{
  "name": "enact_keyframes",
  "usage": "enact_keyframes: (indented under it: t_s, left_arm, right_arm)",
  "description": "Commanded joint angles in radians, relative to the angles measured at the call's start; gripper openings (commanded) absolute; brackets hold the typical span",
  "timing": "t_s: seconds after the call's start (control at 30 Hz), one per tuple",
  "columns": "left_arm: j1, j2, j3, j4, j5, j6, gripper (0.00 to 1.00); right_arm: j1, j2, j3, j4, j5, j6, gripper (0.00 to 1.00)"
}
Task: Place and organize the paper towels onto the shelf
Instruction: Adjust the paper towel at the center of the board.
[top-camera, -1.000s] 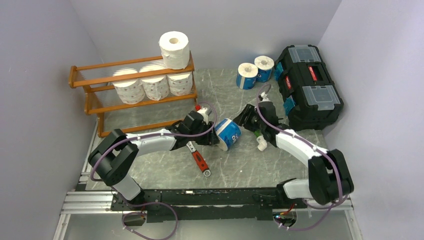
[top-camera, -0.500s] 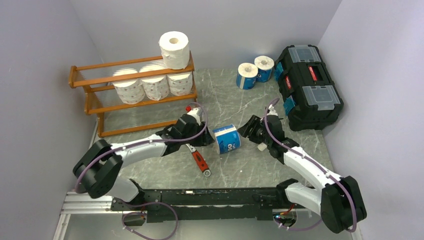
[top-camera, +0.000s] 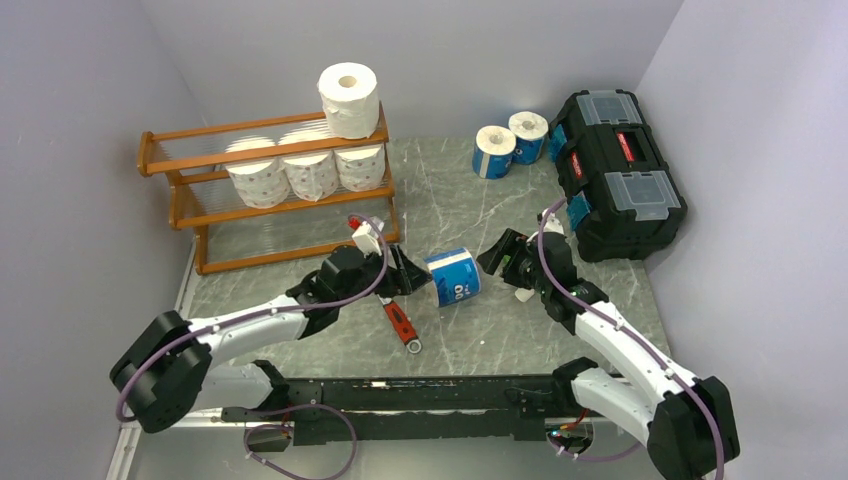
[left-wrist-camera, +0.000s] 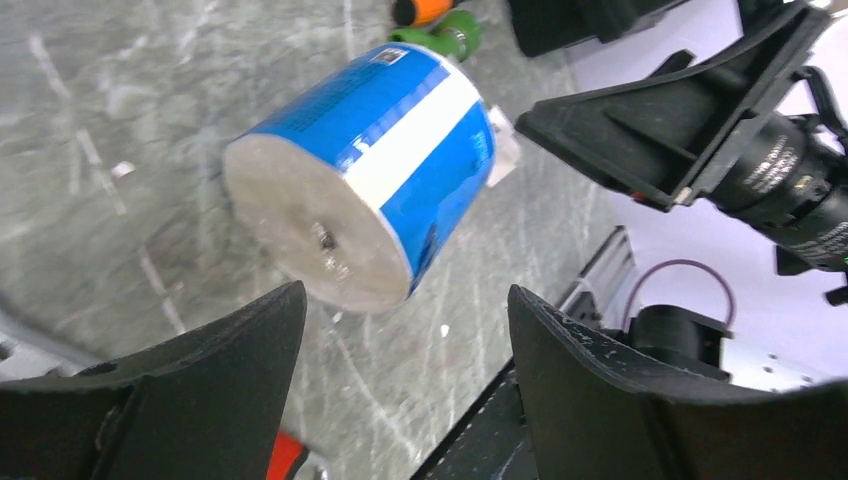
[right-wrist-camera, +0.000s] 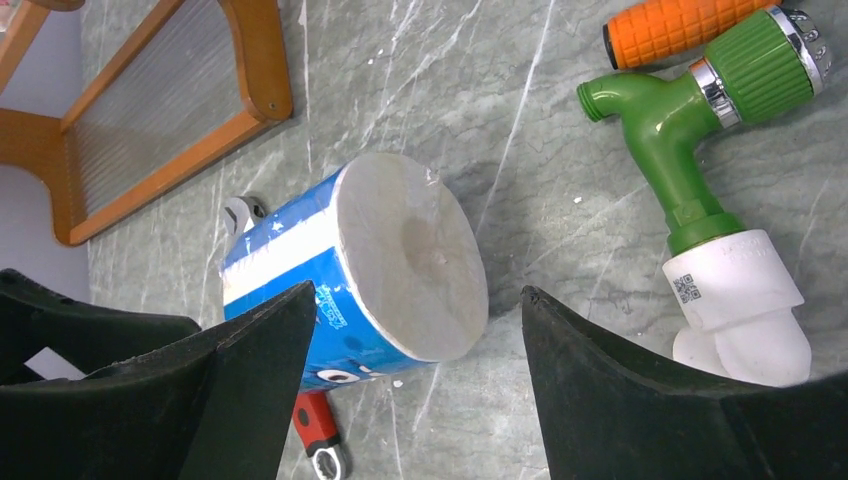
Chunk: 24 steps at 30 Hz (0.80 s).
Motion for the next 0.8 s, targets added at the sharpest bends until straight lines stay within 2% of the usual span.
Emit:
enact_keyframes:
  t_s: [0.0, 0.1, 0.17, 0.2, 0.23, 0.27, 0.5, 0.77]
  left_arm:
    - [-0.005, 0.061, -0.019, 0.317, 0.114, -0.068, 0.8]
    - [-0.004, 0.109, -0.022, 0.41, 0.135, -0.092, 0.81]
    - [-0.005, 0.135, -0.009, 0.405, 0.133, -0.108, 0.83]
    - [-0.005, 0.145, -0.003, 0.391, 0.129, -0.117, 0.87]
    - [-0.006, 0.153, -0.003, 0.381, 0.126, -0.13, 0.97]
    - [-0.007, 0.159, -0.007, 0.381, 0.123, -0.146, 0.99]
    - [-0.007, 0.156, -0.064, 0.402, 0.076, -0.226, 0.99]
    - [-0.008, 0.243, -0.077, 0.511, 0.09, -0.283, 0.99]
  right_arm:
    - [0.004, -0.034, 0.034, 0.018, 0.002, -0.019, 0.78]
    - [0.004, -0.042, 0.034, 0.017, -0.001, -0.021, 0.79]
    - [0.003, -0.049, 0.034, 0.013, -0.001, -0.02, 0.79]
    - [0.004, -0.052, 0.034, 0.012, -0.002, -0.023, 0.79]
    - [0.004, -0.054, 0.035, 0.009, -0.001, -0.023, 0.79]
    - [0.003, -0.058, 0.037, 0.005, 0.001, -0.025, 0.79]
    - [0.003, -0.071, 0.042, -0.007, 0.009, -0.036, 0.79]
    - [0.004, -0.102, 0.04, -0.025, 0.015, -0.039, 0.79]
